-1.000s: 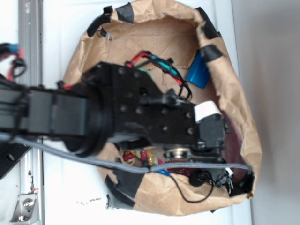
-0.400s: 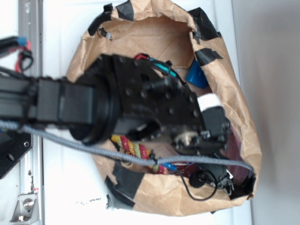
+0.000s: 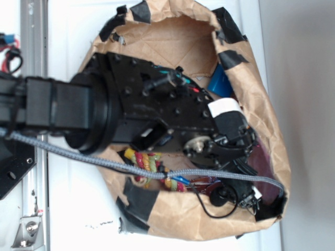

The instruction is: Grab the silver keys.

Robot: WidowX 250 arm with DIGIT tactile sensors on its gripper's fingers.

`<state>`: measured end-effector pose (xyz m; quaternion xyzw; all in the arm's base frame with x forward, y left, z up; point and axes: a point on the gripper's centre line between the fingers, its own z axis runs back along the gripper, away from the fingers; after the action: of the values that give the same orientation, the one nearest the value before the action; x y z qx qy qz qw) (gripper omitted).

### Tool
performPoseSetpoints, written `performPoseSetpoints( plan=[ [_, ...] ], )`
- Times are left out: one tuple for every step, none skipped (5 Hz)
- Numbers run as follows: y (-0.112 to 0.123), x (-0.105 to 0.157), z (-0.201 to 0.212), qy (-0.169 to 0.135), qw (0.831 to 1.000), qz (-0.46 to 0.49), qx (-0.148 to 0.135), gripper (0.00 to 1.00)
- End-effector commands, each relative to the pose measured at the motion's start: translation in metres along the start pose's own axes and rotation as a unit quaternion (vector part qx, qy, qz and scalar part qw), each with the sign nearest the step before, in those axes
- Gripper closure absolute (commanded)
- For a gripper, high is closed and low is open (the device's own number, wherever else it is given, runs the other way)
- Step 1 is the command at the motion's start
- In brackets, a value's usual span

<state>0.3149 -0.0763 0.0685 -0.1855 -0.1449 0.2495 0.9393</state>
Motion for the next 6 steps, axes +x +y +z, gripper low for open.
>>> performPoseSetpoints(
  plan=[
    [-0.026, 0.004, 0.002, -0.04, 0.999, -0.01, -0.003, 0.0],
    [-0.025, 0.01, -0.009, -0.059, 0.998, -0.009, 0.028, 0.0],
    [-0.02, 0.016, -0.013, -0.074, 0.996, -0.003, 0.048, 0.34],
    [-0.018, 0.018, -0.011, -0.082, 0.995, -0.002, 0.047, 1.0],
    [-0.017, 0.021, -0.004, -0.074, 0.996, 0.004, 0.041, 1.0],
    [-0.013, 0.025, 0.009, -0.058, 0.997, 0.007, 0.048, 1.0]
  ],
)
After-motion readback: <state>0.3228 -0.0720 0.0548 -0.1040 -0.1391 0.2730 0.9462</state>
